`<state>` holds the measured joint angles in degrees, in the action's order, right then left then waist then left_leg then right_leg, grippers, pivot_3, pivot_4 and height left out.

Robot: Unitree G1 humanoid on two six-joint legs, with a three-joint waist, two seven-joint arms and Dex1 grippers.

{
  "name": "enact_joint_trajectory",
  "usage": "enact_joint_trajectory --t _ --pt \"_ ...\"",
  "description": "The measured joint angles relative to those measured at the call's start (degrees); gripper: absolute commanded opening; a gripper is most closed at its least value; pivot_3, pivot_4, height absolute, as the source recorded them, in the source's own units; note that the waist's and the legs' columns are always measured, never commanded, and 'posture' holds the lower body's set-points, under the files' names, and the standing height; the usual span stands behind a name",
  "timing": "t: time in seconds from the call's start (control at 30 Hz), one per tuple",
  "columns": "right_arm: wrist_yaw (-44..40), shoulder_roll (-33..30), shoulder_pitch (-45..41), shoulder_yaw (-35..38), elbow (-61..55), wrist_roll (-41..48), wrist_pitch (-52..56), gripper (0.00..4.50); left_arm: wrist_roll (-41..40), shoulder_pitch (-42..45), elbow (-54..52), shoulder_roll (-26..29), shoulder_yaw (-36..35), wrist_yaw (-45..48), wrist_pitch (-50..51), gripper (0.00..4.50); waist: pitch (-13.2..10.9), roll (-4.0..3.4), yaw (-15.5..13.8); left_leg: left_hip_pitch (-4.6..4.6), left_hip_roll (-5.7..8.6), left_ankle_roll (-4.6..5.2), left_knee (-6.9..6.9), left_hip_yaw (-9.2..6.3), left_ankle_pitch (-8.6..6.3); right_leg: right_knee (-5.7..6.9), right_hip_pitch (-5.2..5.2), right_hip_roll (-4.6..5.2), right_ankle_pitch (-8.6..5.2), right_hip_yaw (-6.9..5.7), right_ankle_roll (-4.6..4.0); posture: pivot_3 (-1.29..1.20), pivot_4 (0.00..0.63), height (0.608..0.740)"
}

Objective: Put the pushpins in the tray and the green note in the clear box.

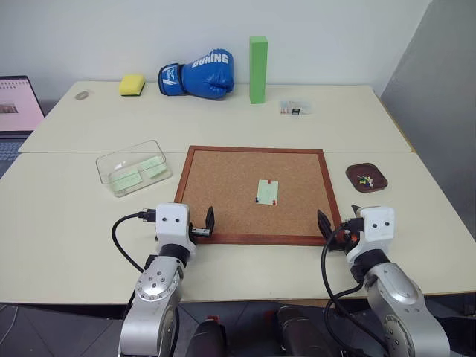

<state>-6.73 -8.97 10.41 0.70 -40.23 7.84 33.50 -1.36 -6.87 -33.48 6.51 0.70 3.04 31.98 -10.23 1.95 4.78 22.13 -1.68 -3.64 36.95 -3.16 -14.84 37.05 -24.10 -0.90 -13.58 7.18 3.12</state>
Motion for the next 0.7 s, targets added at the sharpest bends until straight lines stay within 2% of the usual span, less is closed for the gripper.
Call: enact_joint_trajectory --t 0.2,0.33,0.4,0.53,0.7 --pt "0.02 -0.23 0.0 0.01 -0.01 0.0 0.05 4.5 -0.08 0.03 0.0 0.01 -0.01 0.17 0.0 4.45 0.0 0.0 0.0 0.0 0.0 -0.01 -0.01 0.0 0.0 -0.01 0.0 0.0 0.0 0.0 0.0 0.0 0.15 0.74" --pt "-0.37 -0.84 -0.18 0.04 -0.01 0.12 0.17 4.5 -3.19 1.2 0.0 0.95 -0.7 3.62 -0.17 4.45 0.0 0.0 0.0 0.0 0.0 -0.01 0.0 0.0 0.0 -0.01 0.0 0.0 0.0 -0.01 0.0 0.0 0.15 0.74" --pt "-1.39 -1.89 -0.58 0.13 0.01 0.48 0.3 4.5 -5.64 2.73 0.06 2.44 -1.68 6.47 -0.08 4.1 0.0 0.0 0.0 0.0 0.0 -0.01 0.01 0.0 0.0 0.0 0.0 0.0 0.0 -0.01 0.0 0.0 0.15 0.74" --pt "-7.37 -7.04 -4.24 0.8 1.84 3.26 0.72 4.5 -12.3 8.56 1.99 9.0 -5.45 14.93 1.39 3.34 -0.01 -0.01 0.02 -0.09 0.0 0.0 0.03 0.04 0.0 -0.01 0.05 -0.01 0.0 -0.02 0.0 0.0 0.15 0.74" --pt "-15.17 -12.73 -10.9 3.04 7.37 7.96 0.78 4.5 -17.34 13.63 8.64 17.12 -5.29 26.99 1.53 2.33 -0.08 -0.02 0.06 -0.06 0.0 0.0 0.01 0.06 0.0 -0.01 0.05 -0.01 0.01 -0.01 0.01 0.0 0.15 0.74"
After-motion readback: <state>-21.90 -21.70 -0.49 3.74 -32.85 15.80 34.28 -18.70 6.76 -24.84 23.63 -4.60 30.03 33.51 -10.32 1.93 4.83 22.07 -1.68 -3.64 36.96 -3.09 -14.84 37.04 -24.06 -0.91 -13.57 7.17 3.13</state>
